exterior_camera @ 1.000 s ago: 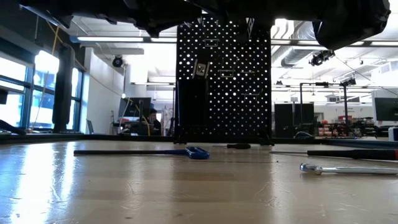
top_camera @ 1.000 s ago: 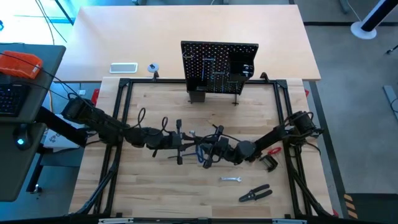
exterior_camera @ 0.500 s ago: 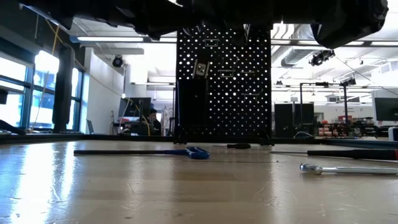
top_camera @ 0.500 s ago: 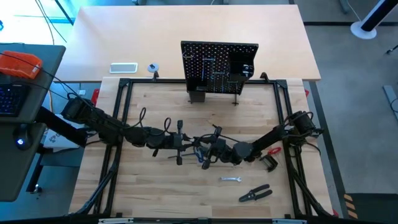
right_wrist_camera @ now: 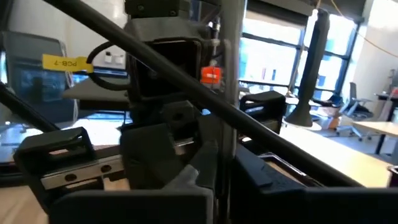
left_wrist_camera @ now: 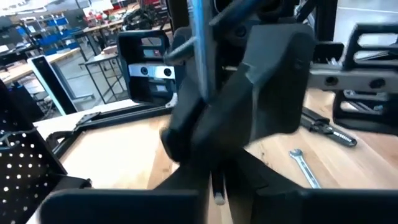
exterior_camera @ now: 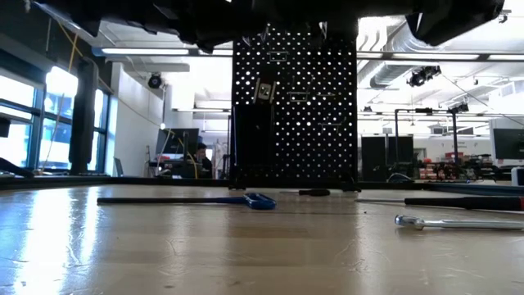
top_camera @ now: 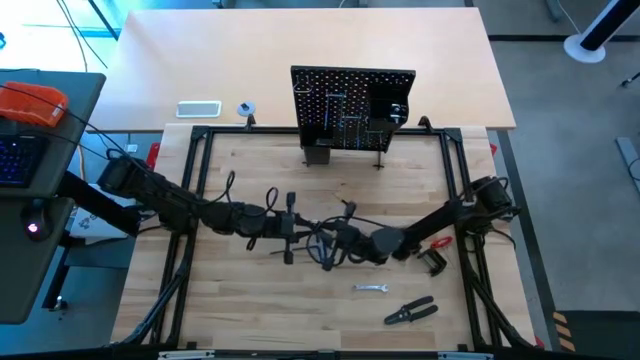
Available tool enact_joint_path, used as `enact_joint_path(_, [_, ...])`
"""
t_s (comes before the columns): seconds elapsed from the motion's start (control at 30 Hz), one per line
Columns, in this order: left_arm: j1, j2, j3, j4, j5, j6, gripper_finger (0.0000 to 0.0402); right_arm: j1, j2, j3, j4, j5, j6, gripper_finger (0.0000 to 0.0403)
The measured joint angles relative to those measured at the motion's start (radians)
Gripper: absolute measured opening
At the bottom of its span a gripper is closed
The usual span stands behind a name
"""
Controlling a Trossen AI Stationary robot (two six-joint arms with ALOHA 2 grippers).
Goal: Hang tools onto peg board
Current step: Hang the left wrench on the pegboard
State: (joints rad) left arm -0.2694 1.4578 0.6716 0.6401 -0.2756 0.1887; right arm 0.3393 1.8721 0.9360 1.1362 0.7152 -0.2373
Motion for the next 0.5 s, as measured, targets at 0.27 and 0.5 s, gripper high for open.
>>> enact_joint_path(0.27, [0.014,-0.080,-0.003,-0.139,0.006,-0.020,0.0166,-0.006,-0.136,0.000,-0.273,0.043,0.045,0.0004])
enact_joint_path(0.5, [0.010,-0.148,-0.004,-0.301,-0.004,-0.062,0.0199,-0.051,-0.322,0.000,-0.645,0.045,0.134,0.0003])
